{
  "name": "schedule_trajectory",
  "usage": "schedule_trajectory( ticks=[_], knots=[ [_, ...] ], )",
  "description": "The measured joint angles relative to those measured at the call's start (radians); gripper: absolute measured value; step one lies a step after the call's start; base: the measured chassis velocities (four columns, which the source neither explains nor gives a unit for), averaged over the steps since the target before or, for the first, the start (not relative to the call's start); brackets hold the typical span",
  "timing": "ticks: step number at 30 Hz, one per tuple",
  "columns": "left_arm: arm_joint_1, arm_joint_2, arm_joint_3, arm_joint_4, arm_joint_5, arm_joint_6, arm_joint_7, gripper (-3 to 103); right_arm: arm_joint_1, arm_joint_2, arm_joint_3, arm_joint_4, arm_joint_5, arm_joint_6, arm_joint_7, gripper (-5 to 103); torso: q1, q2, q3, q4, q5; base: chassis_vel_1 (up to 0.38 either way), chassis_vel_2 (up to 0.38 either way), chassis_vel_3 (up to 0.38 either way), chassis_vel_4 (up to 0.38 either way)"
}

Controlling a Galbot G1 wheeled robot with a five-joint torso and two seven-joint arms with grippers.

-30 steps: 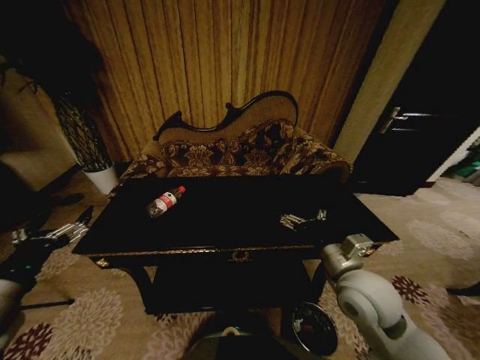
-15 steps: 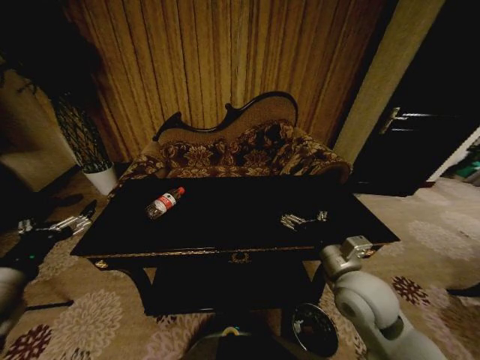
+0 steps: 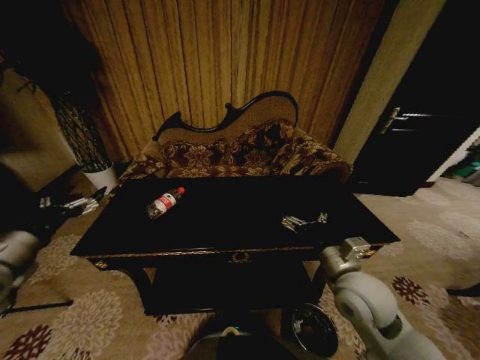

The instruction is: Move to the front of the table and place the trash on the table into the trash bin.

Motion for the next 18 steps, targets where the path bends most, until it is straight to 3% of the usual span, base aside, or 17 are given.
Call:
schedule_trajectory(
  ticks=[4, 11, 18],
  knots=[
    [-0.083, 0.015, 0.109, 0.005, -0.014, 0.044, -0.063, 100, 0.001, -0.002, 0.006, -0.014, -0.003, 0.004, -0.001, 100, 0.0, 0.0, 0.0, -0.0003, 0.0001, 0.0, 0.0, 0.0, 0.0],
    [-0.181, 0.047, 0.284, 0.056, -0.023, 0.09, -0.094, 100, 0.026, -0.011, 0.02, -0.042, -0.001, 0.008, -0.002, 100, 0.0, 0.0, 0.0, 0.0001, 0.0001, 0.0, 0.0, 0.0, 0.0],
    [-0.242, 0.103, 0.371, 0.094, -0.056, 0.142, -0.124, 100, 0.048, -0.005, 0.019, -0.066, 0.001, 0.011, -0.004, 100, 0.0, 0.0, 0.0, 0.0001, 0.0, 0.0, 0.0, 0.0, 0.0]
  ],
)
